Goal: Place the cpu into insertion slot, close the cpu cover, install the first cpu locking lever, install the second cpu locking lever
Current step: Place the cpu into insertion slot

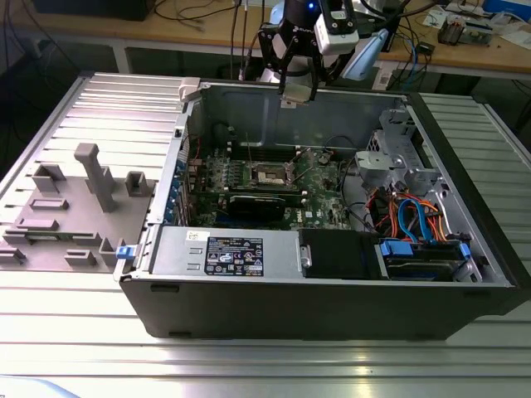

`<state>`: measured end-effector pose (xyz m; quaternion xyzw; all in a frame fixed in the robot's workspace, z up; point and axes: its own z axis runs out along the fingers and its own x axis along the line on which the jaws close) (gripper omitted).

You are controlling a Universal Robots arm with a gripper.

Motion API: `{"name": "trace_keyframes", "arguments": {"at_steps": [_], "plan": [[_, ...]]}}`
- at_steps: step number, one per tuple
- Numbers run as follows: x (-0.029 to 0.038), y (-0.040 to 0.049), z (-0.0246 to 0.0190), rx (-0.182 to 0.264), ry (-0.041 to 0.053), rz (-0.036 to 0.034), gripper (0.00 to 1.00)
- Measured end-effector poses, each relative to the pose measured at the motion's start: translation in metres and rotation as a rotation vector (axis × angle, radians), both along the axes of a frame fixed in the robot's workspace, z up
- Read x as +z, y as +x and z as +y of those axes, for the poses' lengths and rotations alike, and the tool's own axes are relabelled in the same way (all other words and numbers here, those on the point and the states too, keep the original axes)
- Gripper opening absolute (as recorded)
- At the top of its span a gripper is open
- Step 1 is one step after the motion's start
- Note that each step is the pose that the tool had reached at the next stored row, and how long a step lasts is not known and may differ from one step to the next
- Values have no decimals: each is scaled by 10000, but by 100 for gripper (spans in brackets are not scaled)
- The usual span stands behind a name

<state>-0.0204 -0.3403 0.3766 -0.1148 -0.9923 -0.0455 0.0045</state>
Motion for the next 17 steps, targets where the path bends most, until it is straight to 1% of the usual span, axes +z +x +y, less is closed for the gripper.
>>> {"name": "trace_keyframes", "arguments": {"at_steps": [17], "plan": [[0,0,0,-101,0,-1,54]]}}
